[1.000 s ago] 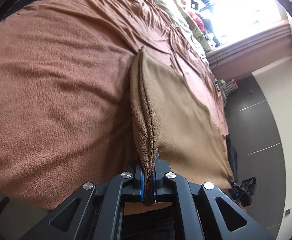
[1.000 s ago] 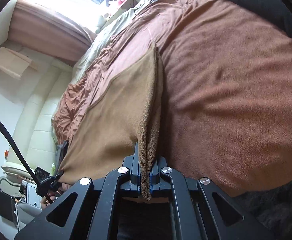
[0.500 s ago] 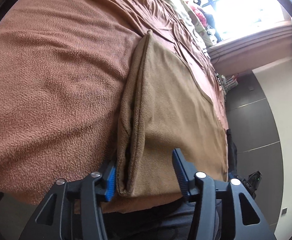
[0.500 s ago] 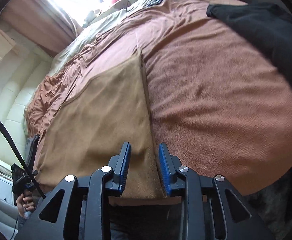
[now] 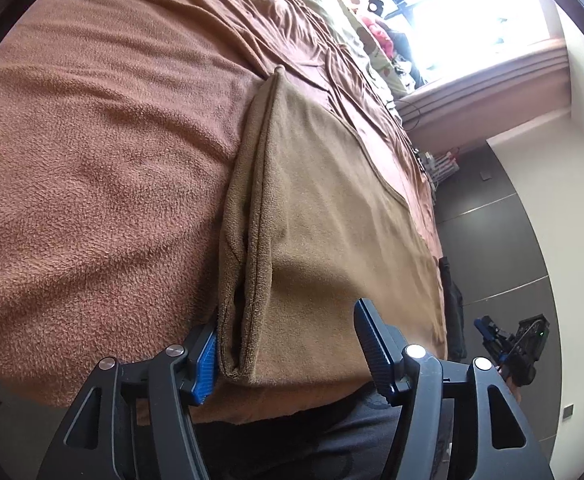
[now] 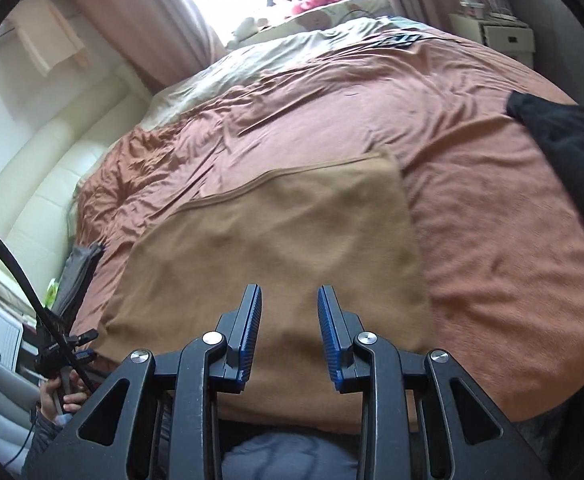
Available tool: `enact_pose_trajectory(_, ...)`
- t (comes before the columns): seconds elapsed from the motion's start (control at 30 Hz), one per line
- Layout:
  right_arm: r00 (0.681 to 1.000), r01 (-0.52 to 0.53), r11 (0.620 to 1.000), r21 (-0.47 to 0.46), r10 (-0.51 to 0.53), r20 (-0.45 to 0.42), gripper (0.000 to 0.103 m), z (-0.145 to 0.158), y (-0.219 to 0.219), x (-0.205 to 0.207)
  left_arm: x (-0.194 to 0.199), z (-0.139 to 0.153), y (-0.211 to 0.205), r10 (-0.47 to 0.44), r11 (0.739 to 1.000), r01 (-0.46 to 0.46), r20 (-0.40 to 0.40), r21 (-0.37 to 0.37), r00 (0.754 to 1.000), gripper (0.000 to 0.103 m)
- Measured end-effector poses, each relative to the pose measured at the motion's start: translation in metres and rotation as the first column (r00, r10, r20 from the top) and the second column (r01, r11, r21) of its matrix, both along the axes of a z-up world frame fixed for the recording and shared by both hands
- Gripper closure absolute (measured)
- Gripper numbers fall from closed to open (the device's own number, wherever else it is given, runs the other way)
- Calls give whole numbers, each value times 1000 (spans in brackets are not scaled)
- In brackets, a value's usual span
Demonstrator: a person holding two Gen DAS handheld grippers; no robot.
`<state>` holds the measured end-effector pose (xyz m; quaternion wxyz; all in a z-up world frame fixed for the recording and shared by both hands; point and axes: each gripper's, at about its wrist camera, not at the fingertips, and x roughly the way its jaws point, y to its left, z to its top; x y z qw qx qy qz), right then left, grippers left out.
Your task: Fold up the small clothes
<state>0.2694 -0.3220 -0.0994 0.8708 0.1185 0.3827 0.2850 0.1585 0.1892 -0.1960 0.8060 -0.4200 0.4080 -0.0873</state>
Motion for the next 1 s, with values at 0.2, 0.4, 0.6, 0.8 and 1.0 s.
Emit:
enact_pose_trajectory(0.2,994,-105,992,-76,105,-9,77,-3,59,9,1,-2,4,-3,999,3,-12,-44,1000,39)
enact_pose_trajectory(0.4,979,-203,964,-173,198,-47,77,-13,119,22,1,-3,5,16,998,-18,-21,-68,1000,39)
enact_pose_trajectory(0.6,960,-280,927,-250,266,-86,77,-25,170,41,-2,0,-5,19,1000,-19,-25,4,1000,40)
enact_pose_trajectory(0.8,940,-341,896,-284,317,-128,77,-39,206,58,-1,-6,-8,54,997,-50,-81,53,995,88)
enact_pose_trajectory(1.0,922,-386,870,-307,348,-172,86,-55,235,75,-5,-15,-3,87,996,-86,-83,19,993,91)
